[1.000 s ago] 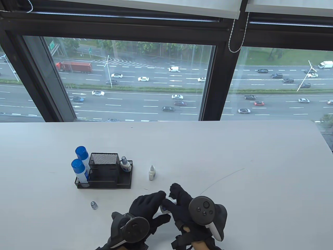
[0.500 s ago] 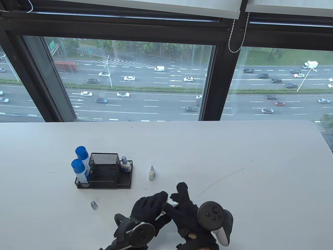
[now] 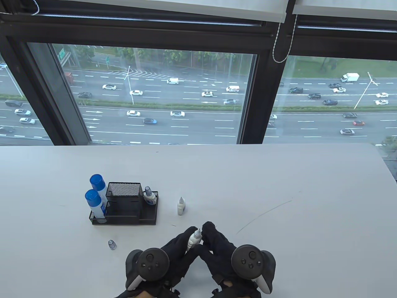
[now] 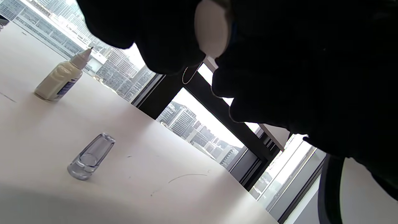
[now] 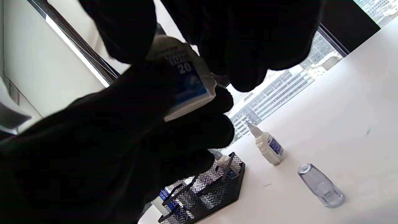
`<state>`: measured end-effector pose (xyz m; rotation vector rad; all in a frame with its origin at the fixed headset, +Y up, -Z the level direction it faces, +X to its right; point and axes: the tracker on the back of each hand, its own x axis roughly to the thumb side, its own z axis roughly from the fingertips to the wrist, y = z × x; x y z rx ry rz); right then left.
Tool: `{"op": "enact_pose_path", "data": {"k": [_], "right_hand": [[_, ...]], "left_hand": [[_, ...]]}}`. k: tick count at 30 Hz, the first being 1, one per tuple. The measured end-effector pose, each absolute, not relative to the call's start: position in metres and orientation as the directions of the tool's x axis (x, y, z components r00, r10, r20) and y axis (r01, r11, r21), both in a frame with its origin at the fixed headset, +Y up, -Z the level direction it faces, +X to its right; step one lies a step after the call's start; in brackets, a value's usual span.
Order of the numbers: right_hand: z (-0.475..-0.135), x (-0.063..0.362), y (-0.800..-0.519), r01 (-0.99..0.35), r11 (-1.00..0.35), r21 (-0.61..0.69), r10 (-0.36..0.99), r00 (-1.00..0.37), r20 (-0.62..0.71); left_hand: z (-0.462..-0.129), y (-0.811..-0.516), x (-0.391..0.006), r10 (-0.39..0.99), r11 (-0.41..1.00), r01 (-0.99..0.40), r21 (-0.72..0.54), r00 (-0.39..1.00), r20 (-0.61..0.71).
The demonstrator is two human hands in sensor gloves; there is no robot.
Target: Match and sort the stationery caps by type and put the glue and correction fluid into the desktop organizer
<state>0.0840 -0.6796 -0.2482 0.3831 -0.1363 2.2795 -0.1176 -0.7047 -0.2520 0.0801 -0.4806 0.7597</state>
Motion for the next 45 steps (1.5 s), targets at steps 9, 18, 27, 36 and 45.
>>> {"op": "enact_pose_path", "data": {"k": [9, 18, 27, 36, 45], "right_hand": [[-0.257, 0.081, -0.700, -0.818, -0.525, 0.235, 0.850, -0.489, 0.196], [-0.252, 0.080, -0.696, -0.767, -0.633, 0.104, 0.767, -0.603, 0.218], [-0.249, 0.077, -0.694, -0.664, -0.744, 0.075, 0.661, -0.714, 0.231], [-0.256, 0.078, -0.706, -0.793, -0.588, 0.160, 0.803, -0.549, 0.229], [-0.255, 0.084, -0.698, -0.797, -0.596, 0.096, 0.788, -0.557, 0.263]], "left_hand": [[-0.245, -0.705, -0.111, 0.505, 0.812, -0.583, 0.008, 0.710, 0.491], [-0.241, -0.704, -0.107, 0.309, 0.897, -0.419, 0.139, 0.821, 0.480], [-0.244, -0.708, -0.113, 0.357, 0.890, -0.446, 0.101, 0.816, 0.454], [-0.242, -0.707, -0.111, 0.298, 0.902, -0.405, 0.148, 0.834, 0.464], [-0.254, -0.694, -0.142, 0.272, 0.924, -0.345, 0.167, 0.897, 0.349]]}}
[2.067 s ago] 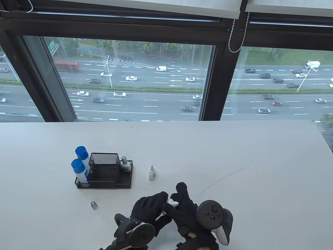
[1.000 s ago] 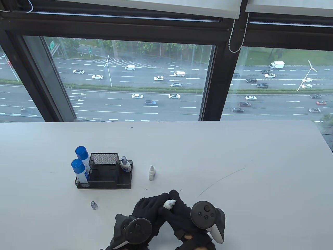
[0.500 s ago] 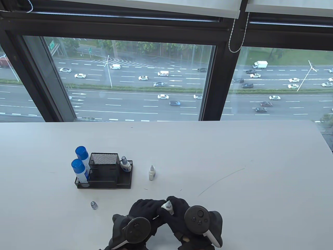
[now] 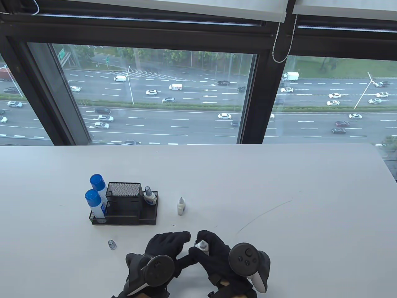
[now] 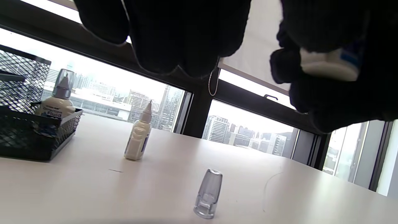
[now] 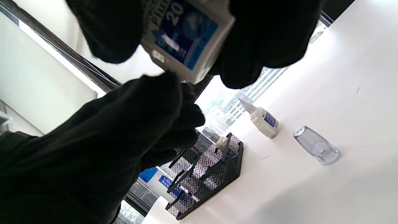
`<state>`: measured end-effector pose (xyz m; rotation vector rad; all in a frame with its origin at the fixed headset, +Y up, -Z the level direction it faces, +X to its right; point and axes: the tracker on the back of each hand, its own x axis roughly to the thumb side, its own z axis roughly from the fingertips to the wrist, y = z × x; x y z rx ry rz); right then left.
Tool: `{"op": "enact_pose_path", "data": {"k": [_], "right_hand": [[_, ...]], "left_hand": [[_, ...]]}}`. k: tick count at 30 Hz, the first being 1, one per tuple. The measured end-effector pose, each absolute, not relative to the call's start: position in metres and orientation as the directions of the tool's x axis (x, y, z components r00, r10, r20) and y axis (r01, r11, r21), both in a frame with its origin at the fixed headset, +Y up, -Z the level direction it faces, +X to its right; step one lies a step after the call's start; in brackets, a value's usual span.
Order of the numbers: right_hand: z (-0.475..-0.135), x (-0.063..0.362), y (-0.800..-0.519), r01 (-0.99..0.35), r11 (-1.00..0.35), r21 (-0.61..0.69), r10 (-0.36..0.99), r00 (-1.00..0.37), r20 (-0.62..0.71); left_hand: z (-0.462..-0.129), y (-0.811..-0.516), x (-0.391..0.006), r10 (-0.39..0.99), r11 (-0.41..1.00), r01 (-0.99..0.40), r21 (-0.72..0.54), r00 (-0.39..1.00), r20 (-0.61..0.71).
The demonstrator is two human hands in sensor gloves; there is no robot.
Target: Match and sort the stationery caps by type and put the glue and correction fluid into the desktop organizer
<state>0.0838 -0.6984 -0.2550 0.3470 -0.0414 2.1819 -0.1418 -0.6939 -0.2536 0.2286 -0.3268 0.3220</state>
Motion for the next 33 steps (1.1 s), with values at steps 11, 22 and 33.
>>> {"op": "enact_pose_path", "data": {"k": [11, 22, 33], "right_hand": [[-0.257, 0.097, -0.693, -0.828, -0.557, 0.067, 0.811, -0.524, 0.262], [-0.258, 0.098, -0.694, -0.838, -0.540, 0.073, 0.822, -0.507, 0.258], [-0.258, 0.099, -0.694, -0.846, -0.526, 0.086, 0.833, -0.492, 0.255]], "left_hand": [[-0.283, -0.687, -0.235, 0.093, 0.985, -0.096, 0.140, 0.995, 0.029], [-0.296, -0.737, -0.281, -0.056, 0.996, 0.043, -0.080, 0.986, -0.157], [-0.298, -0.760, -0.269, -0.226, 0.973, 0.218, -0.081, 0.966, -0.122]]}}
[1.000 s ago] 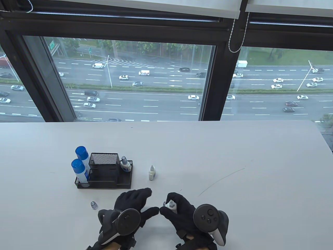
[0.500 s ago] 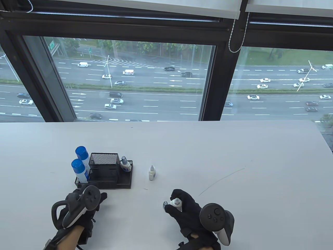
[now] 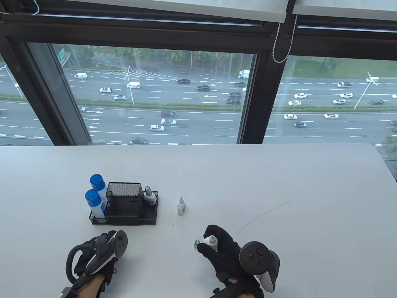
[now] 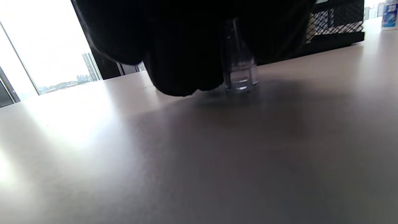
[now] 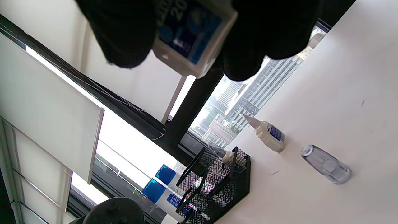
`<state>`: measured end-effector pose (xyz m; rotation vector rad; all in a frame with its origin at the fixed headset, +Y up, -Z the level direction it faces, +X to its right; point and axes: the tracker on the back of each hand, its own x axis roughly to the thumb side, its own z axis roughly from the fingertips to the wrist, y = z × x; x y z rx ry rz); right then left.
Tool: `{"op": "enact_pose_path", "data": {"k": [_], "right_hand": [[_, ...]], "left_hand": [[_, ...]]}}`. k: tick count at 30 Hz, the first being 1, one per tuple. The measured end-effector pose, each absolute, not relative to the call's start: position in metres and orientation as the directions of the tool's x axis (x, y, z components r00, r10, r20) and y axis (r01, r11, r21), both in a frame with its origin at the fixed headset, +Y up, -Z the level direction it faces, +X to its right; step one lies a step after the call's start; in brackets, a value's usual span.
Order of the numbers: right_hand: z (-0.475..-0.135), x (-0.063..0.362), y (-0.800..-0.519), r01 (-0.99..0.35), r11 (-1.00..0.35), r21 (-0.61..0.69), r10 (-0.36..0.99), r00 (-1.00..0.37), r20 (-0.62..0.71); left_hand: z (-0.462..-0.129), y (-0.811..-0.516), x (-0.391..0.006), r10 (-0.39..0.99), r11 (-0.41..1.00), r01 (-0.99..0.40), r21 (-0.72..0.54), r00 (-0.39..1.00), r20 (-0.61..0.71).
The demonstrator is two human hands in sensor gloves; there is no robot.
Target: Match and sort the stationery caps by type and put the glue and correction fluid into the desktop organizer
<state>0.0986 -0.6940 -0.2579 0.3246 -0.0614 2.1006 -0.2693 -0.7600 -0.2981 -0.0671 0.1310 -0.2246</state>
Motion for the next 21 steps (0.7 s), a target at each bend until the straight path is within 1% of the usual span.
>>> {"op": "enact_pose_path", "data": {"k": [2, 4, 5, 7, 9, 10, 11, 12, 13, 16, 18, 21], "right_hand": [[-0.258, 0.099, -0.694, -0.847, -0.525, 0.087, 0.833, -0.490, 0.255], [-0.258, 0.099, -0.694, -0.846, -0.526, 0.089, 0.833, -0.492, 0.255], [-0.258, 0.098, -0.694, -0.845, -0.527, 0.090, 0.833, -0.492, 0.254], [-0.258, 0.098, -0.695, -0.845, -0.527, 0.094, 0.833, -0.491, 0.253], [-0.258, 0.097, -0.696, -0.844, -0.526, 0.102, 0.835, -0.489, 0.252], [-0.258, 0.096, -0.696, -0.842, -0.528, 0.108, 0.834, -0.490, 0.253], [-0.258, 0.096, -0.696, -0.841, -0.529, 0.111, 0.833, -0.491, 0.255], [-0.258, 0.095, -0.696, -0.840, -0.530, 0.116, 0.833, -0.490, 0.256], [-0.258, 0.095, -0.697, -0.838, -0.531, 0.126, 0.833, -0.490, 0.256], [-0.258, 0.094, -0.697, -0.834, -0.539, 0.119, 0.829, -0.500, 0.252], [-0.258, 0.094, -0.698, -0.828, -0.547, 0.126, 0.825, -0.507, 0.249], [-0.259, 0.093, -0.699, -0.826, -0.547, 0.137, 0.827, -0.507, 0.242]], "left_hand": [[-0.297, -0.757, -0.267, -0.221, 0.975, 0.217, -0.051, 0.969, -0.109], [-0.295, -0.747, -0.261, -0.178, 0.984, 0.180, 0.015, 0.980, -0.090], [-0.294, -0.736, -0.255, -0.144, 0.988, 0.148, 0.050, 0.987, -0.073], [-0.291, -0.714, -0.244, -0.044, 0.991, 0.047, 0.123, 0.999, -0.030], [-0.287, -0.688, -0.227, 0.083, 0.978, -0.091, 0.186, 0.995, 0.050], [-0.284, -0.673, -0.217, 0.150, 0.962, -0.175, 0.210, 0.980, 0.128], [-0.282, -0.659, -0.206, 0.208, 0.941, -0.255, 0.224, 0.954, 0.214], [-0.278, -0.647, -0.195, 0.253, 0.919, -0.312, 0.240, 0.936, 0.246], [-0.273, -0.634, -0.182, 0.287, 0.894, -0.371, 0.253, 0.905, 0.314], [-0.261, -0.612, -0.153, 0.339, 0.831, -0.487, 0.270, 0.827, 0.448], [-0.255, -0.604, -0.137, 0.364, 0.798, -0.545, 0.259, 0.777, 0.514], [-0.249, -0.603, -0.120, 0.402, 0.747, -0.617, 0.247, 0.715, 0.572]]}}
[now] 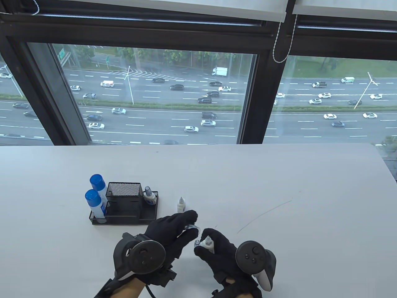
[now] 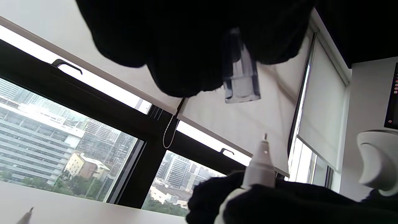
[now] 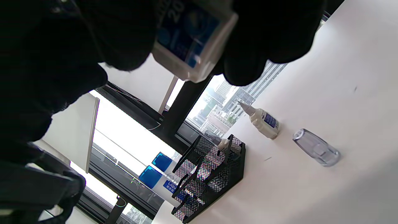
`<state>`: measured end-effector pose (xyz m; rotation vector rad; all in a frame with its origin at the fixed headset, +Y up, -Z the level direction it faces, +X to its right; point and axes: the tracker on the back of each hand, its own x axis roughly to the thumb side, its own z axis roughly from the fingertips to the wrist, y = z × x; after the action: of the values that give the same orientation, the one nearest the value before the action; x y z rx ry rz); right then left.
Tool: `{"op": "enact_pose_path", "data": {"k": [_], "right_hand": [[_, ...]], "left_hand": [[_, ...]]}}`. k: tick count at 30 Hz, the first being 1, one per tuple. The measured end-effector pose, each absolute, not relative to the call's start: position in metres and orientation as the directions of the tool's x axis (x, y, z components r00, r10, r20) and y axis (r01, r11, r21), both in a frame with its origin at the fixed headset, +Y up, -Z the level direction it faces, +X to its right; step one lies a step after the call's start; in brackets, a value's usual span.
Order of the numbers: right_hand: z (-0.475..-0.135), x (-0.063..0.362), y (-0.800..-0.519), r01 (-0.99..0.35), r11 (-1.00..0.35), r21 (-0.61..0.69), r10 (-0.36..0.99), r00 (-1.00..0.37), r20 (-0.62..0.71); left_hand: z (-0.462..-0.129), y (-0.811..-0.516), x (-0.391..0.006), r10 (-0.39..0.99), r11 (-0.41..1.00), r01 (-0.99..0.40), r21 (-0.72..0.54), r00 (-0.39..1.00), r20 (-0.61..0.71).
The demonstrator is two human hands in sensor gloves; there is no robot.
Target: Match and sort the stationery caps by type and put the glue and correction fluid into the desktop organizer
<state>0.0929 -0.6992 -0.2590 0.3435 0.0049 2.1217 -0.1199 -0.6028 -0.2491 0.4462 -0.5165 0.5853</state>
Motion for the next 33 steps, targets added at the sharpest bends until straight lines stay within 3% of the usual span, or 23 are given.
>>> {"op": "enact_pose_path", "data": {"k": [6, 15, 22, 28, 33], "right_hand": [[-0.260, 0.090, -0.701, -0.817, -0.557, 0.150, 0.821, -0.515, 0.246], [-0.259, 0.086, -0.703, -0.808, -0.573, 0.140, 0.809, -0.529, 0.256], [-0.260, 0.088, -0.704, -0.840, -0.515, 0.174, 0.845, -0.463, 0.268], [-0.257, 0.089, -0.700, -0.832, -0.550, 0.072, 0.809, -0.509, 0.294], [-0.254, 0.088, -0.696, -0.849, -0.524, 0.067, 0.818, -0.480, 0.316]], "left_hand": [[-0.253, -0.615, -0.100, 0.310, 0.826, -0.518, 0.222, 0.748, 0.587], [-0.253, -0.623, -0.099, 0.316, 0.825, -0.528, 0.204, 0.729, 0.608], [-0.247, -0.623, -0.098, 0.264, 0.822, -0.503, 0.267, 0.752, 0.604], [-0.242, -0.621, -0.095, 0.234, 0.813, -0.491, 0.312, 0.767, 0.597], [-0.239, -0.619, -0.092, 0.252, 0.802, -0.508, 0.316, 0.766, 0.592]]}}
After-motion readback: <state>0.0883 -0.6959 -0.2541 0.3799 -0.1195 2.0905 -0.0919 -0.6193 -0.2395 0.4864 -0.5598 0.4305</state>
